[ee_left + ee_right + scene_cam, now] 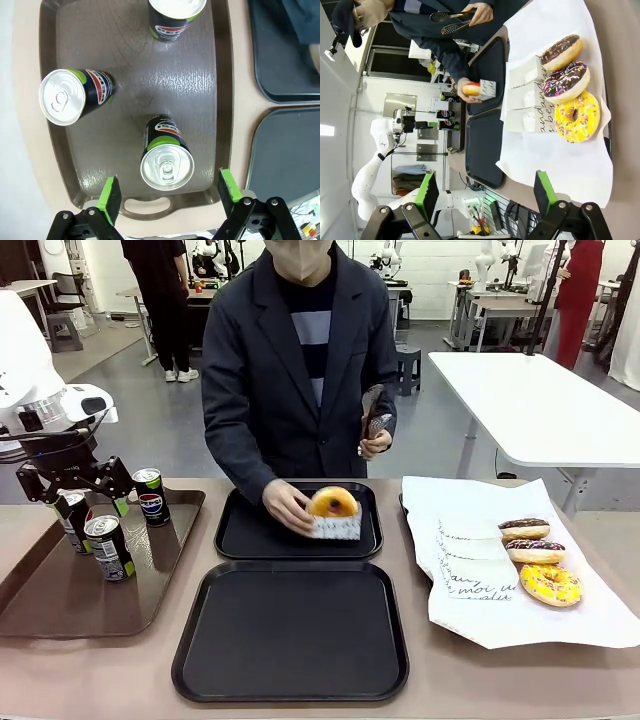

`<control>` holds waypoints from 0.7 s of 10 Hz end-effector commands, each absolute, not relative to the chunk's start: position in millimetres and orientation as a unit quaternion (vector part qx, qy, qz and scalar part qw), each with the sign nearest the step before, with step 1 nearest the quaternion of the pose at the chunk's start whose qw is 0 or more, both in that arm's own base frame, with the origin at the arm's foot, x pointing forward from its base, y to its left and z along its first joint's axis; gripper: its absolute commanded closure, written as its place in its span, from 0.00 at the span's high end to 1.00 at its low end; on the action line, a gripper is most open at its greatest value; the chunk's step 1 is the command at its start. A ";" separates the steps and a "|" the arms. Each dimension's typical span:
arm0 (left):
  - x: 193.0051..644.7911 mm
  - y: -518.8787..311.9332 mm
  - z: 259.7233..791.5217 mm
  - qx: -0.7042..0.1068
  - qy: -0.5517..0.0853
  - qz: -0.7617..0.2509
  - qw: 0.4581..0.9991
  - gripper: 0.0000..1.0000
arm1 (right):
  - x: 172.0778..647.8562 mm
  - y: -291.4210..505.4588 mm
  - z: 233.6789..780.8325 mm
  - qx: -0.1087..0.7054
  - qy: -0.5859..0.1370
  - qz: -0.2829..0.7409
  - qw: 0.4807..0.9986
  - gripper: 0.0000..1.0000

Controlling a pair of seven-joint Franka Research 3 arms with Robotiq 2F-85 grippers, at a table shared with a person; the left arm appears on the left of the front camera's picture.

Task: Set up donuts and drinks on trays.
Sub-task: Pick up one Pepsi coke and place it on the Flat Tray.

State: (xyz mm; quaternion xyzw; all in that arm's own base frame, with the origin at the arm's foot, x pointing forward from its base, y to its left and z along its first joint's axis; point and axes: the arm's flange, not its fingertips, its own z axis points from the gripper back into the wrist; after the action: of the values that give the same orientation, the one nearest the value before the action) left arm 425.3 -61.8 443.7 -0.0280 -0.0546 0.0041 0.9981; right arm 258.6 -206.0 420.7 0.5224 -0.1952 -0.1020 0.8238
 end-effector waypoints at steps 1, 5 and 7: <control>419.2 -74.6 444.9 0.006 -0.082 -0.011 0.997 1.00 | 259.0 -205.5 419.5 0.528 -0.201 -0.099 0.819 1.00; 417.8 -78.9 425.8 0.044 -0.071 -0.004 0.997 1.00 | 259.0 -205.5 419.5 0.528 -0.201 -0.099 0.819 1.00; 421.2 -75.8 419.4 0.038 -0.059 0.004 0.998 1.00 | 259.0 -205.5 419.5 0.528 -0.201 -0.099 0.819 1.00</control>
State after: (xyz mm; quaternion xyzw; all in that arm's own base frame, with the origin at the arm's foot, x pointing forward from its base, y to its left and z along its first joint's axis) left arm 417.8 -73.9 423.0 0.0292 -0.0556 -0.0136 0.9979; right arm 258.7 -205.9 420.8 0.5223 -0.1951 -0.1019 0.8238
